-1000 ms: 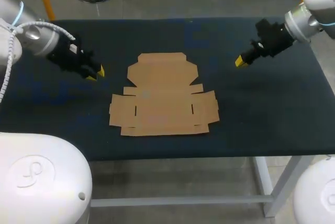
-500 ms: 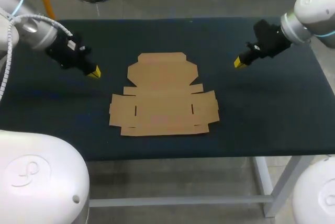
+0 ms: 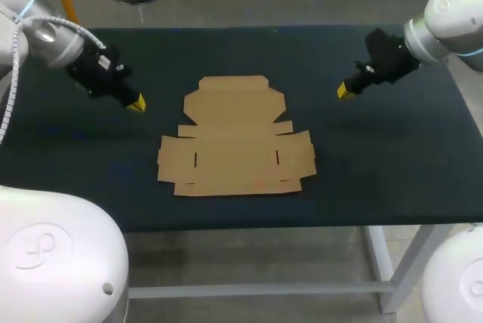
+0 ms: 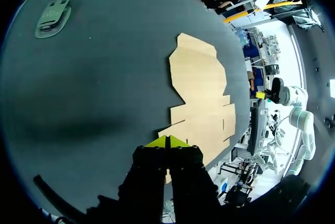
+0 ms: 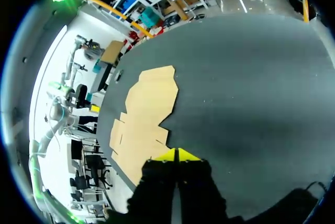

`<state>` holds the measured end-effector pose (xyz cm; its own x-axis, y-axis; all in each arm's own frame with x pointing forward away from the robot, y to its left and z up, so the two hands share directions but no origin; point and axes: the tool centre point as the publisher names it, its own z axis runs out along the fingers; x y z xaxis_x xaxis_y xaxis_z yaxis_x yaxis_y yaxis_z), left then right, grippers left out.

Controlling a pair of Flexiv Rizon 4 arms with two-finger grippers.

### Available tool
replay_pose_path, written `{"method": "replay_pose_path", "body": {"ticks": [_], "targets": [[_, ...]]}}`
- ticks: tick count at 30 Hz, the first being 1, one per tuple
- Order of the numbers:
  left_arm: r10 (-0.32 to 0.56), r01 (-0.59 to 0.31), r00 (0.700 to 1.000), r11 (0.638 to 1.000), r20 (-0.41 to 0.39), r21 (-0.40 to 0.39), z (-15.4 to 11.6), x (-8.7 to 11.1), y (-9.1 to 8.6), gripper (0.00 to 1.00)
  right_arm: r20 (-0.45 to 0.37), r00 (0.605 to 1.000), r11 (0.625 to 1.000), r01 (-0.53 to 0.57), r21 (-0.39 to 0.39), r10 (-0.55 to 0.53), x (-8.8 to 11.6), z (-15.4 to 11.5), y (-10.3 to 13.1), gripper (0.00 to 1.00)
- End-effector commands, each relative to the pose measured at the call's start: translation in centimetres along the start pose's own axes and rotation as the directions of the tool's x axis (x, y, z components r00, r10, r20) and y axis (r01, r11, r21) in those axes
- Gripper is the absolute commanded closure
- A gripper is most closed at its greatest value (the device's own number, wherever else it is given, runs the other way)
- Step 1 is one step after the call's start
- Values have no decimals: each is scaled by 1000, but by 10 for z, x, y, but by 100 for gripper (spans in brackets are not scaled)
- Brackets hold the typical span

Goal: Assemble the packaging by folding the flat box into shape, placing the metal phone stand inside, and closing the box properly

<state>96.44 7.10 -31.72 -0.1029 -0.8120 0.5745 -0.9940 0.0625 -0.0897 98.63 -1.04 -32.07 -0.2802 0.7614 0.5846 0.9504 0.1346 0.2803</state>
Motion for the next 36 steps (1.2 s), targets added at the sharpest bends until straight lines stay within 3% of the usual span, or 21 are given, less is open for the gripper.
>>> {"method": "replay_pose_path", "body": {"ticks": [1, 6, 14, 23, 28, 30, 36], "targets": [[10, -10, 1000, 1000, -1, 23, 7, -3, -3, 100, 8, 1000, 1000, -15, 2, 15, 2, 5, 4, 100], [32, -28, 999, 995, -40, 99, 18, -12, -1, 100, -42, 998, 999, -46, 14, 47, 1, 21, 10, 100], [109, -100, 992, 983, -55, 152, 35, -15, 1, 100, -99, 989, 994, -105, 43, 109, -4, 48, 15, 100], [137, -127, 990, 975, -41, 183, 49, -11, -3, 100, -115, 977, 982, -172, 77, 180, -2, 65, 10, 100], [162, -152, 985, 976, -56, 155, 55, -11, -4, 100, -140, 964, 973, -213, 92, 224, -4, 72, 5, 100], [74, -63, 993, 990, -91, 124, 53, -9, -7, 100, -138, 954, 963, -253, 97, 265, -4, 74, 4, 100], [74, -63, 993, 990, -91, 124, 53, -9, -7, 100, -138, 954, 963, -253, 97, 265, -4, 74, 4, 100]]}}
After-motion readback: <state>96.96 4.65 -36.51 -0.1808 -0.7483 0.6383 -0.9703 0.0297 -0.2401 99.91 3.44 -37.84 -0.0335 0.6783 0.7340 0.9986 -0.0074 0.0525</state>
